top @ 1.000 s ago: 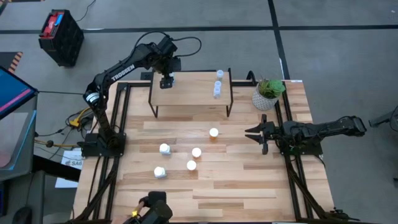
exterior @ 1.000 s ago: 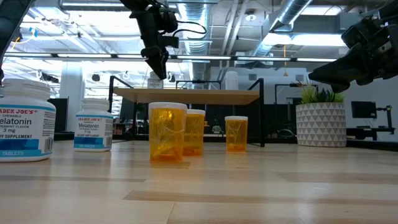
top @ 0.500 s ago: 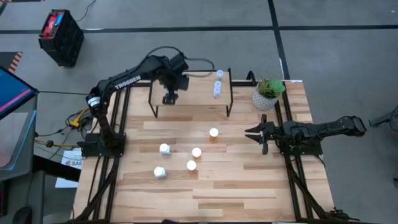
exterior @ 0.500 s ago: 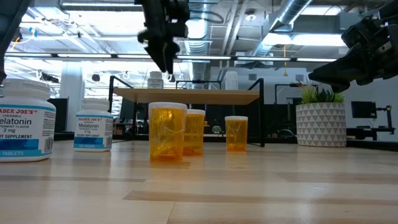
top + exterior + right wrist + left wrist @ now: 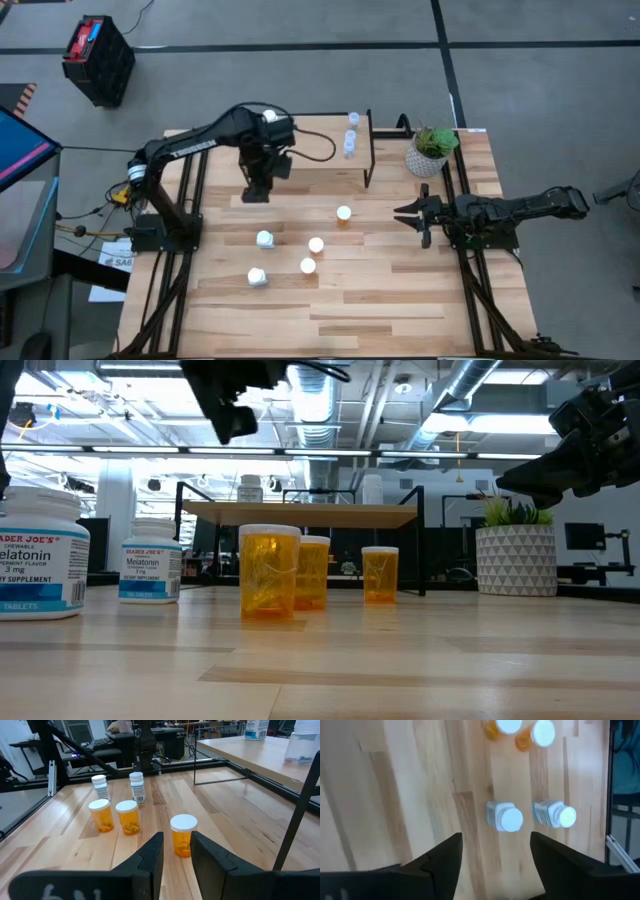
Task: Pick and place medicine bottles onto shelf by color
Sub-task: Put the top white pill bottle aligned with the other white pill bottle on the shelf
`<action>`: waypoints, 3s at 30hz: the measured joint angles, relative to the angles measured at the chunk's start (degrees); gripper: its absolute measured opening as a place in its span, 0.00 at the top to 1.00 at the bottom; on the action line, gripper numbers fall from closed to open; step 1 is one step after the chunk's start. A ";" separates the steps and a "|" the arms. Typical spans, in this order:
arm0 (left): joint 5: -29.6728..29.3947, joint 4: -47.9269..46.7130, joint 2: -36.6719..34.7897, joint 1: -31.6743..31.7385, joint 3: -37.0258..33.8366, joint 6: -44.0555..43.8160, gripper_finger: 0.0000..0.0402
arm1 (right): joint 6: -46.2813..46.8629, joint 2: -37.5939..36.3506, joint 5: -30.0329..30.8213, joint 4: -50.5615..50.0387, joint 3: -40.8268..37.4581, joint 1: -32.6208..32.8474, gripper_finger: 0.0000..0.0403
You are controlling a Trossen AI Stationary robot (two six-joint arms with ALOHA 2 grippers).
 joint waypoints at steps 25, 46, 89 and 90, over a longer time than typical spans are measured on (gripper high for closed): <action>-15.94 43.89 -43.57 -20.14 -55.90 -30.00 0.54 | 0.02 0.01 0.00 -0.01 0.02 0.00 0.70; -16.20 52.16 -41.37 -23.54 -60.69 -32.18 0.36 | 0.00 -0.01 0.00 -0.01 0.00 0.00 0.70; -19.64 63.91 -19.25 -28.01 -61.39 -28.23 0.29 | 0.00 0.05 0.00 -0.03 0.02 0.01 0.70; -19.64 63.98 -19.29 -28.01 -61.39 -28.23 0.29 | 0.00 0.05 0.00 -0.03 0.01 0.00 0.70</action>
